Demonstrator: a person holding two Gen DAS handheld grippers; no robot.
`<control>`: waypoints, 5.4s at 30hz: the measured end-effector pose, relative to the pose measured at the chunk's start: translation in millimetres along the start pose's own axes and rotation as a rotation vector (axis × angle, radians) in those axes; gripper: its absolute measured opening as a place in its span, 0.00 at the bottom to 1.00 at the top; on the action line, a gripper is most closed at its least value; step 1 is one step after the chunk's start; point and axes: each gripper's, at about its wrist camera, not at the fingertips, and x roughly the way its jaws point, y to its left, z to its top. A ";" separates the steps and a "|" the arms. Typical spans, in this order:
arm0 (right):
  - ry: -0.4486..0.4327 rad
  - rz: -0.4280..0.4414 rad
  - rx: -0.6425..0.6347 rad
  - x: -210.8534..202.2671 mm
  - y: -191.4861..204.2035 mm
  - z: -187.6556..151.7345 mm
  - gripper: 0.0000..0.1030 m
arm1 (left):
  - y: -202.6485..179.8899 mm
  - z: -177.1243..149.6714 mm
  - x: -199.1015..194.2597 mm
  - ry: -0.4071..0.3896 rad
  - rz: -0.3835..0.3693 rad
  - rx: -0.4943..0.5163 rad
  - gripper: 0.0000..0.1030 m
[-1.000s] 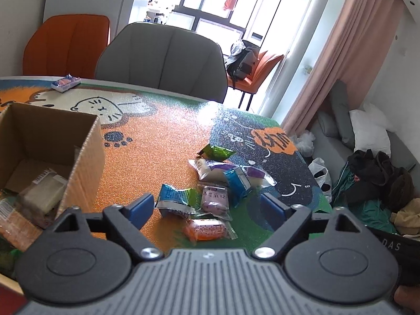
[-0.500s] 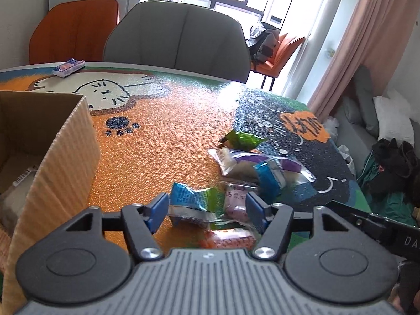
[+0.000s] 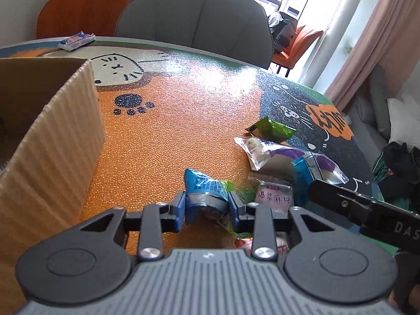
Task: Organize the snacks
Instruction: 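Grasp the blue-green packet with the left gripper while the right grasps a blue packet, then carry both packets over the box and open both grippers to drop them, then withdraw both open tools from the box toward the remaining snacks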
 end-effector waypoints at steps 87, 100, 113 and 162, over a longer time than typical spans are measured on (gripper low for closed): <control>-0.061 0.152 -0.124 -43.9 165.6 9.1 0.23 | 122.4 24.0 -169.4 -0.245 0.042 -0.078 0.31; -0.033 0.167 -0.177 -25.0 208.1 7.9 0.23 | 155.5 20.2 -162.5 -0.219 0.045 -0.127 0.47; -0.010 0.219 -0.194 -4.3 239.0 10.2 0.25 | 175.0 11.6 -176.9 -0.222 0.027 -0.149 0.70; -0.096 -0.006 0.071 -94.9 79.2 -8.0 1.00 | 55.8 -4.0 -163.8 -0.207 -0.110 0.005 1.00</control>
